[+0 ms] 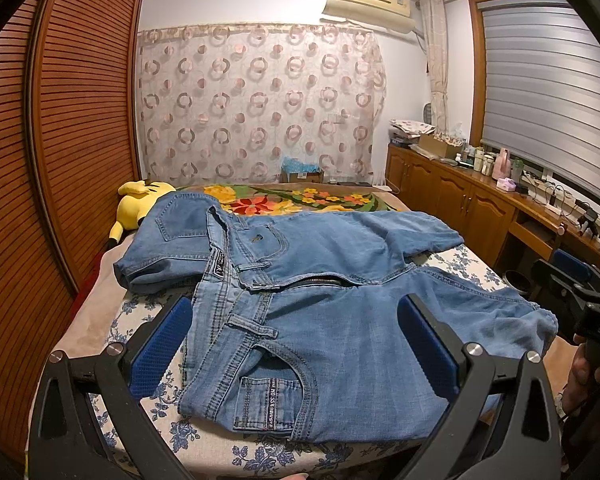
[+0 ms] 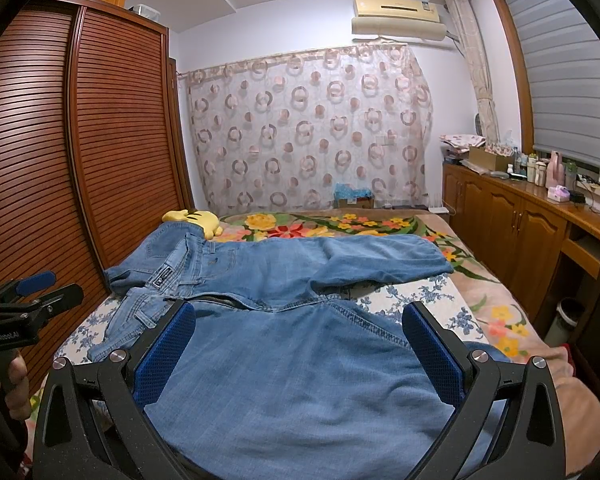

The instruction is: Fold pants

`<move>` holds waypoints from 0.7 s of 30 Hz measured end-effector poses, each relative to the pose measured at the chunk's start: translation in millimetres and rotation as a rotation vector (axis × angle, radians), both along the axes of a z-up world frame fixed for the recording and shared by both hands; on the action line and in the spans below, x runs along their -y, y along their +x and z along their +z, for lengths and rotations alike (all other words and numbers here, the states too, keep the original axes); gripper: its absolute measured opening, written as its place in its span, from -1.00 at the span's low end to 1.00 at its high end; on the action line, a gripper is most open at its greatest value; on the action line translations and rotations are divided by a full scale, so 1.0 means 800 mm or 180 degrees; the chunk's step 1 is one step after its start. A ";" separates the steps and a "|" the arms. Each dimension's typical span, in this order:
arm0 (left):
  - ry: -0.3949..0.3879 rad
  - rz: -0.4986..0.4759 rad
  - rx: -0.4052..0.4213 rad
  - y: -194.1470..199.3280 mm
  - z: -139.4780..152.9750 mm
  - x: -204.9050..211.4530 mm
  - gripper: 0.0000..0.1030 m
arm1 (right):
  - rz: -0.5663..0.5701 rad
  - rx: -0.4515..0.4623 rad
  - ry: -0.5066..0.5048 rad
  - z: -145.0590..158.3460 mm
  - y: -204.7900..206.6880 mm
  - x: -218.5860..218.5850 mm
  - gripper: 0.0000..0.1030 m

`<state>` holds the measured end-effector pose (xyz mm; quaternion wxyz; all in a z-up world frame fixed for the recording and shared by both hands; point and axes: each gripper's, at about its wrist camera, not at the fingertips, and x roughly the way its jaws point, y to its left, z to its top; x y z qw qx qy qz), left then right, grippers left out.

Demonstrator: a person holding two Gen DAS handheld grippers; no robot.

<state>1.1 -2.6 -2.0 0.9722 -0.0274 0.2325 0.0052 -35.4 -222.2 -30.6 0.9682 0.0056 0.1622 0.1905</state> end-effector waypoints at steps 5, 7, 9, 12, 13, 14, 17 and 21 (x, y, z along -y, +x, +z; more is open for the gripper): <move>0.0000 -0.0001 0.0002 0.000 0.000 0.000 0.99 | 0.0003 -0.0009 -0.0001 0.000 0.001 0.000 1.00; 0.0003 0.0000 0.0004 0.000 0.001 0.000 0.99 | 0.0004 -0.0008 -0.0003 0.000 0.001 -0.001 1.00; 0.0002 0.0002 0.0005 0.000 0.001 0.000 0.99 | 0.0001 -0.0011 -0.0004 0.000 0.001 -0.001 1.00; 0.0004 0.0002 0.0007 0.000 0.001 0.000 0.99 | 0.0004 -0.0011 -0.0001 0.000 0.001 -0.001 1.00; 0.0004 0.0002 0.0006 0.001 -0.003 0.000 0.99 | 0.0004 -0.0011 0.0000 0.000 0.001 -0.001 1.00; 0.0004 0.0001 0.0009 0.001 -0.003 0.000 0.99 | 0.0005 -0.0010 0.0002 -0.001 0.001 -0.001 1.00; 0.0007 0.0000 0.0009 0.001 -0.003 0.001 0.99 | 0.0008 -0.0014 -0.0004 0.000 0.001 -0.001 1.00; 0.0007 0.0003 0.0012 0.001 -0.003 0.001 0.99 | 0.0007 -0.0014 0.0000 0.000 0.001 0.000 1.00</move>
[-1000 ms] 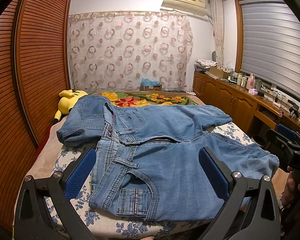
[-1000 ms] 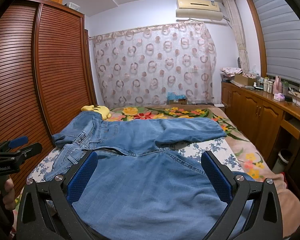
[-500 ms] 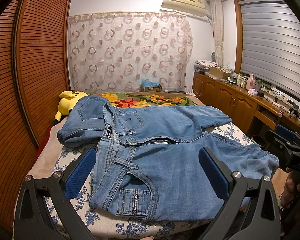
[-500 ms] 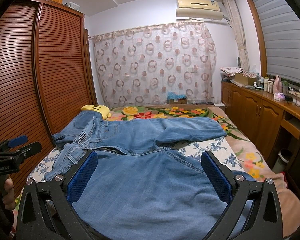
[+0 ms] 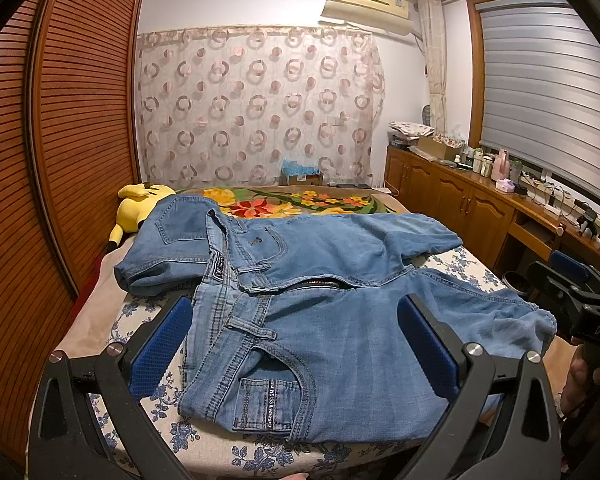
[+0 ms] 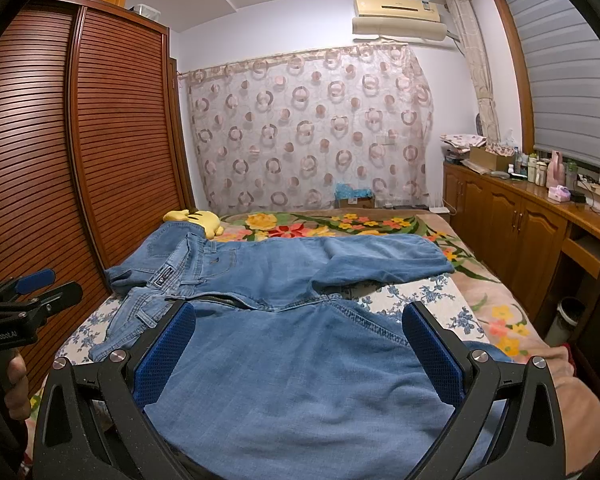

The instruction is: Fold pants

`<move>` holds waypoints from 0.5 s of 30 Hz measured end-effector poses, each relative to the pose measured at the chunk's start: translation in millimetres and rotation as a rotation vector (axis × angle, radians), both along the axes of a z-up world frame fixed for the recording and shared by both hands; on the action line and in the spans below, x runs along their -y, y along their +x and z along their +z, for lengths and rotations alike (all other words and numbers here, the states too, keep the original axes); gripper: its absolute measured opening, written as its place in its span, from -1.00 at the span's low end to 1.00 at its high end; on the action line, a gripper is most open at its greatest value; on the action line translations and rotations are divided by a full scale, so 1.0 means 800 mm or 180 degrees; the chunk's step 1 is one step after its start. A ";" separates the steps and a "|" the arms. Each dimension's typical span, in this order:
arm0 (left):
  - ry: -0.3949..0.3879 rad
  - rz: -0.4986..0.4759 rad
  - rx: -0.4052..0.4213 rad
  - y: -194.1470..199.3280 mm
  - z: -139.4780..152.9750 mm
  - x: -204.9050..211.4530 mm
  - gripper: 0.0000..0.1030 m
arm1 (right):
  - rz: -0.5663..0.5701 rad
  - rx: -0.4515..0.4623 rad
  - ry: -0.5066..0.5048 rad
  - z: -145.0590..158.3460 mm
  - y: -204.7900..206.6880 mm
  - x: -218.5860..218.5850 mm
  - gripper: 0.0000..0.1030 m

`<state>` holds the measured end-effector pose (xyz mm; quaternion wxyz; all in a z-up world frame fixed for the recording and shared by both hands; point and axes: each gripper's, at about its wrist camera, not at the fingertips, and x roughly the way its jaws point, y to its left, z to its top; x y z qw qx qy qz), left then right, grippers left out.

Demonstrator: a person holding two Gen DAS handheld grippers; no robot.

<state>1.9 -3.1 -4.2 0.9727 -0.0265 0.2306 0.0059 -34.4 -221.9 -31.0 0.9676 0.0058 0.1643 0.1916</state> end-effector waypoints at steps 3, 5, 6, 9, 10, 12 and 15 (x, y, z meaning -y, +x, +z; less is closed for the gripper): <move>0.0004 0.0001 0.0002 0.000 0.000 0.000 0.99 | 0.0000 0.0003 -0.0002 0.000 0.000 0.000 1.00; 0.0000 -0.0002 0.0002 0.000 0.000 0.000 0.99 | -0.0001 0.0003 -0.0002 0.000 0.000 0.000 1.00; 0.0000 -0.0003 0.0003 0.000 0.000 0.000 0.99 | 0.0000 0.0001 0.0000 0.000 0.000 0.000 1.00; 0.0004 -0.0001 0.0002 0.000 0.000 0.000 0.99 | 0.0000 0.0003 -0.0001 0.000 0.000 0.000 1.00; 0.0004 -0.0001 0.0000 0.000 -0.001 0.001 0.99 | 0.0002 0.0003 -0.0002 0.000 0.000 0.000 1.00; 0.0003 -0.0001 0.0004 0.000 0.000 0.000 0.99 | 0.0002 0.0002 -0.0002 0.000 0.000 0.000 1.00; 0.0006 0.0000 0.0006 -0.001 0.000 0.000 0.99 | 0.0001 0.0002 -0.0002 0.000 0.000 0.000 1.00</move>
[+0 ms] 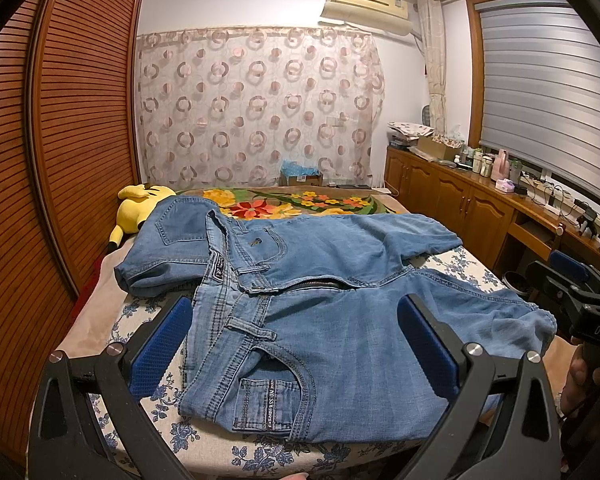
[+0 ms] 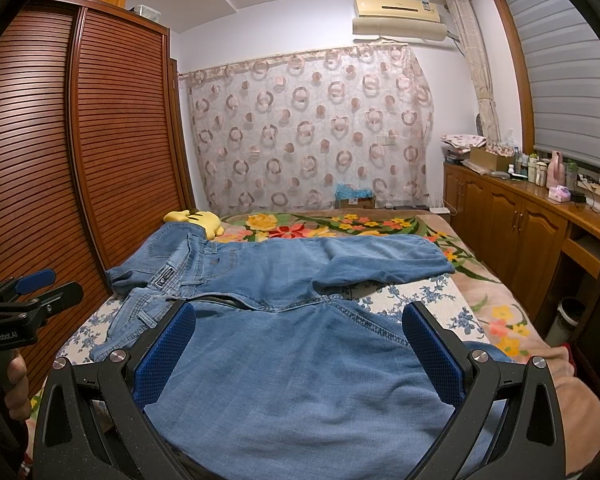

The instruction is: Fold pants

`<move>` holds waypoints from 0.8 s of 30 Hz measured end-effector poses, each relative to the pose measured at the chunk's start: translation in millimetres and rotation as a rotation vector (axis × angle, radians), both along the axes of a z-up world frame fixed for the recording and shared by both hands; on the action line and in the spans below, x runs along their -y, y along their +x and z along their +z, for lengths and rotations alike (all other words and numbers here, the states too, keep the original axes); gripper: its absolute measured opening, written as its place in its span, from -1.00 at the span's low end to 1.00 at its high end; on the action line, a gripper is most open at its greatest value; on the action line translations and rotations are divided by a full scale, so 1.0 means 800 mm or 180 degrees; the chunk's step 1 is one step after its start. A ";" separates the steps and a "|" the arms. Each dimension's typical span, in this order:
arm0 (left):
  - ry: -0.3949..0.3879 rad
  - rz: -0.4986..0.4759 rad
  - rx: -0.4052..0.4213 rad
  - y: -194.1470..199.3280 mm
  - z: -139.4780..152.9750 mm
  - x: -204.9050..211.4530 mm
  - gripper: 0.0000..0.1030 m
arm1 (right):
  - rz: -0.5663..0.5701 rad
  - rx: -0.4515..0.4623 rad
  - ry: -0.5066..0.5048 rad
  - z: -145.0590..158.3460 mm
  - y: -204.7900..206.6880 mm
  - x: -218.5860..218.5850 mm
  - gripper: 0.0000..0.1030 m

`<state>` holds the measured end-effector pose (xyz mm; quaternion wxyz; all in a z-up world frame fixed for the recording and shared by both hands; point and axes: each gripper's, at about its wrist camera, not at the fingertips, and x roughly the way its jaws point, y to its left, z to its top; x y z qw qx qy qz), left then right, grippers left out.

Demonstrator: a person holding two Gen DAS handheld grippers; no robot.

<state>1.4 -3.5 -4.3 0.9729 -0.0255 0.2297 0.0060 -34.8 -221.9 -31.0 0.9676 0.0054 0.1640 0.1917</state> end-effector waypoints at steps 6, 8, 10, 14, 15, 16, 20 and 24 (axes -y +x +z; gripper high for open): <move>0.0001 0.0000 0.0002 0.000 0.000 0.000 0.99 | 0.0002 0.0002 -0.0001 0.000 0.000 0.000 1.00; -0.0003 -0.0002 0.0002 0.000 0.000 0.000 0.99 | 0.0002 0.0000 0.0002 0.000 0.000 0.000 1.00; 0.0002 0.0001 0.0003 0.000 0.000 0.000 0.99 | 0.0001 -0.0001 0.0000 0.000 0.000 0.000 1.00; 0.0000 -0.0002 0.0004 0.000 -0.001 0.000 0.99 | 0.0007 -0.0006 -0.0002 -0.001 0.000 0.000 1.00; 0.0001 -0.0002 0.0002 0.000 -0.001 0.000 0.99 | 0.0009 -0.0008 -0.0001 -0.001 0.000 0.000 1.00; 0.0003 -0.0002 0.0001 0.000 -0.001 0.000 0.99 | 0.0017 -0.0012 -0.0001 -0.001 0.000 0.000 1.00; -0.0015 0.0007 -0.0076 0.002 -0.003 -0.007 0.99 | 0.0060 -0.0037 -0.0041 -0.003 0.006 0.000 1.00; -0.0021 0.0092 -0.0159 0.010 -0.016 -0.023 0.99 | 0.0072 -0.0088 -0.0097 -0.009 0.016 0.002 1.00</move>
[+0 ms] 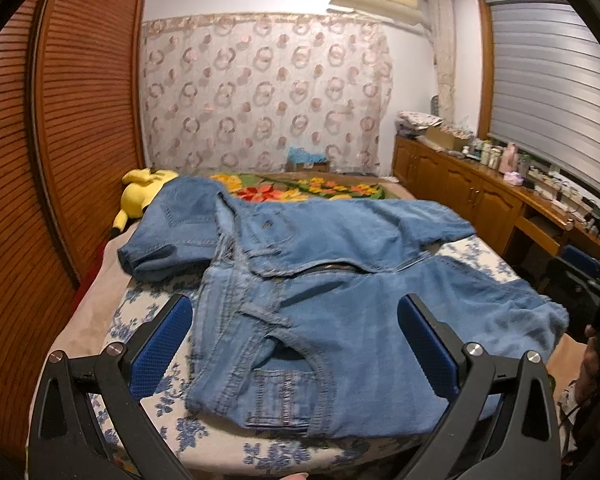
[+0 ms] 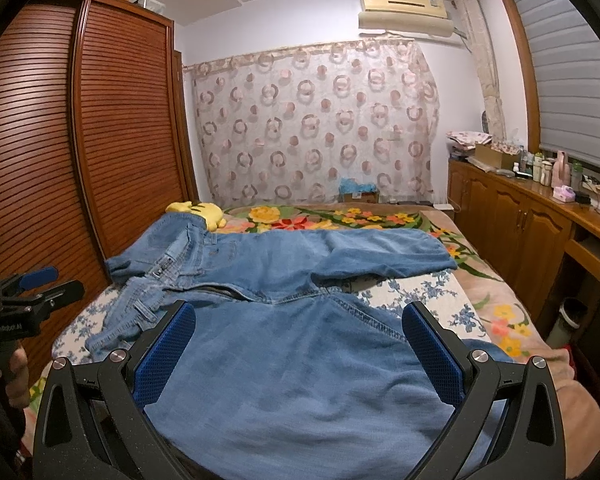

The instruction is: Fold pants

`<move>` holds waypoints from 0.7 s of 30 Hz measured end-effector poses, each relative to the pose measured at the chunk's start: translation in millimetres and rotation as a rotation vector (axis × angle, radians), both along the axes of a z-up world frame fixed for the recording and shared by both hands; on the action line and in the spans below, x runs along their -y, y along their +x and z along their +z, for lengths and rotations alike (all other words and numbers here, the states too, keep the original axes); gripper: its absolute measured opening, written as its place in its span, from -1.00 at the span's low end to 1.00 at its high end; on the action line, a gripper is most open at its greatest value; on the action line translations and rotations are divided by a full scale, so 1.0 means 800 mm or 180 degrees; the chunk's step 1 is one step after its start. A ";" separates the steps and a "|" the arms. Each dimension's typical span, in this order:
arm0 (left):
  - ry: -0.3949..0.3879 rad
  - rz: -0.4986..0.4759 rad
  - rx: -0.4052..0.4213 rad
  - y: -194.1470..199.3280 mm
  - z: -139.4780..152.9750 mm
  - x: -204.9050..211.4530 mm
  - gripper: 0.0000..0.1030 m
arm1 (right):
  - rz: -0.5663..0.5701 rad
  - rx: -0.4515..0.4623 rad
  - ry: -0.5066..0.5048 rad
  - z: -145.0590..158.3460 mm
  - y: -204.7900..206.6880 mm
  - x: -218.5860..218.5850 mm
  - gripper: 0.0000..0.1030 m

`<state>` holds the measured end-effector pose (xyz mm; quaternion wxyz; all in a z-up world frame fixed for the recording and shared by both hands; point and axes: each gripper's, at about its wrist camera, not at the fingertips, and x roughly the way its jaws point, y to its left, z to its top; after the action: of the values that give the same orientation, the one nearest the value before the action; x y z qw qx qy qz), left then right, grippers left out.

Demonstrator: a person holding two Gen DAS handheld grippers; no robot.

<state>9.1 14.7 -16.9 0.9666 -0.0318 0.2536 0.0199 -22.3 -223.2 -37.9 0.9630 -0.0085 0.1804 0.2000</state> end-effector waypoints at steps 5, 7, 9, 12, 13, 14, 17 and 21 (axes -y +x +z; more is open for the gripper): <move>0.0013 0.0133 -0.0083 0.011 -0.015 -0.025 0.99 | -0.0008 -0.0066 -0.0079 -0.007 0.012 0.002 1.00; 0.0006 0.0168 -0.0123 0.014 -0.020 -0.033 0.99 | -0.0010 -0.0119 -0.0086 -0.010 0.017 0.003 1.00; 0.0007 0.0205 -0.0168 0.016 -0.027 -0.043 0.99 | -0.0018 -0.0156 -0.0108 -0.012 0.018 0.004 1.00; -0.0001 0.0245 -0.0242 0.020 -0.037 -0.055 0.99 | -0.0039 -0.0218 -0.0164 -0.017 0.024 0.002 1.00; 0.0007 0.0262 -0.0273 0.022 -0.041 -0.060 0.99 | -0.0041 -0.0248 -0.0183 -0.019 0.027 0.000 1.00; 0.0016 0.0276 -0.0291 0.022 -0.044 -0.062 0.99 | -0.0042 -0.0266 -0.0193 -0.020 0.027 0.000 1.00; -0.0002 0.0301 -0.0344 0.025 -0.055 -0.072 0.99 | -0.0046 -0.0329 -0.0230 -0.022 0.031 -0.003 1.00; -0.0047 0.0287 -0.0424 0.024 -0.071 -0.083 0.99 | -0.0024 -0.0386 -0.0283 -0.018 0.031 -0.006 1.00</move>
<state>28.0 80.9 -73.7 0.9454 -0.0489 0.3157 0.0636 2.5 -218.3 -52.1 0.9498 -0.0385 0.2471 0.1882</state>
